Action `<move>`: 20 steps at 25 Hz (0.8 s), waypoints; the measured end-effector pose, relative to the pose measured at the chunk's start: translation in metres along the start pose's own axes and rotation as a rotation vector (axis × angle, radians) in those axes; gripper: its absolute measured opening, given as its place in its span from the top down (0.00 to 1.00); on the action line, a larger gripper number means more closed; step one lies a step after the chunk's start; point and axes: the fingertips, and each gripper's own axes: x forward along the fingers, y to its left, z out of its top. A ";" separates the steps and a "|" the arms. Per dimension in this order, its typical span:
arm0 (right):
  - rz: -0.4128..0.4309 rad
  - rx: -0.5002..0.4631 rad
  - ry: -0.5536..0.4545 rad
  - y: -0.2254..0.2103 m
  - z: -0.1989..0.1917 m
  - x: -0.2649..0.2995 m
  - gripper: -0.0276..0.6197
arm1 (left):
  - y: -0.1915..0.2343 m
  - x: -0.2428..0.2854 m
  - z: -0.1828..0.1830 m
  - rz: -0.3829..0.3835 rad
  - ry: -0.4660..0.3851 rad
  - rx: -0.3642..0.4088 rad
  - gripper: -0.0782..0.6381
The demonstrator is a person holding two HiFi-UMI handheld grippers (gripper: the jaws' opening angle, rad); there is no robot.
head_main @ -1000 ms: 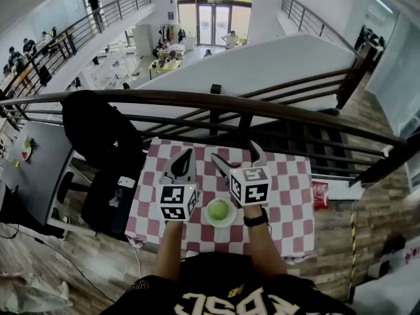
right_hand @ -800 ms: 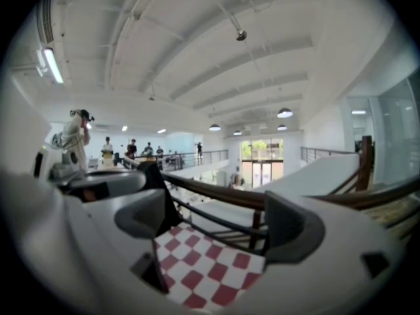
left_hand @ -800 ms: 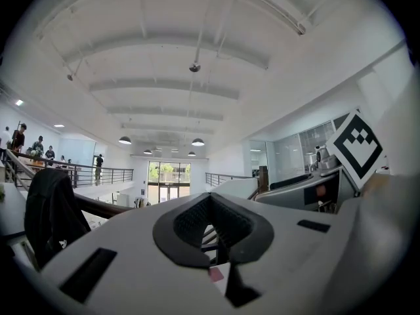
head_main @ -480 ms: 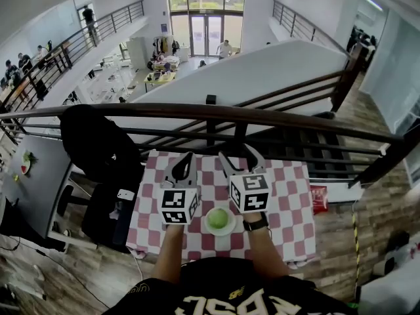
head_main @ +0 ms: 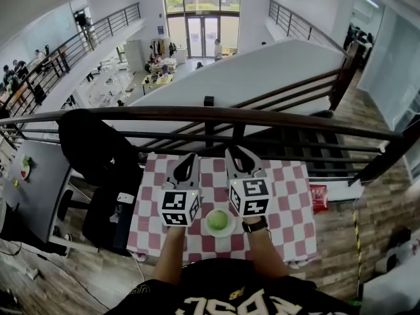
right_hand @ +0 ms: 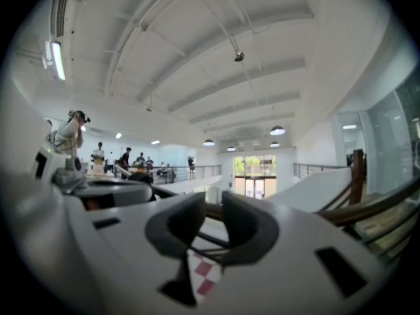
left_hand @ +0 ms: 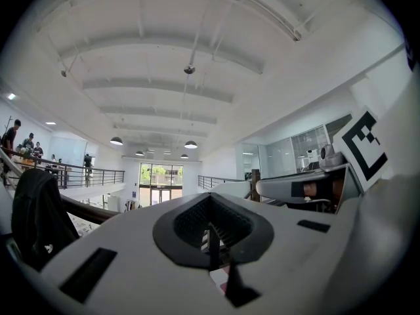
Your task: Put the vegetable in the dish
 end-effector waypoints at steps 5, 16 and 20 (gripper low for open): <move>-0.019 0.007 -0.008 0.000 0.000 -0.001 0.93 | 0.001 -0.002 -0.001 0.006 0.005 0.008 0.87; -0.012 -0.018 -0.034 0.002 0.003 -0.002 0.93 | 0.002 -0.004 0.000 0.015 0.002 0.004 0.87; -0.013 -0.023 -0.033 0.000 0.002 -0.004 0.93 | 0.001 -0.005 -0.003 0.019 0.007 0.007 0.87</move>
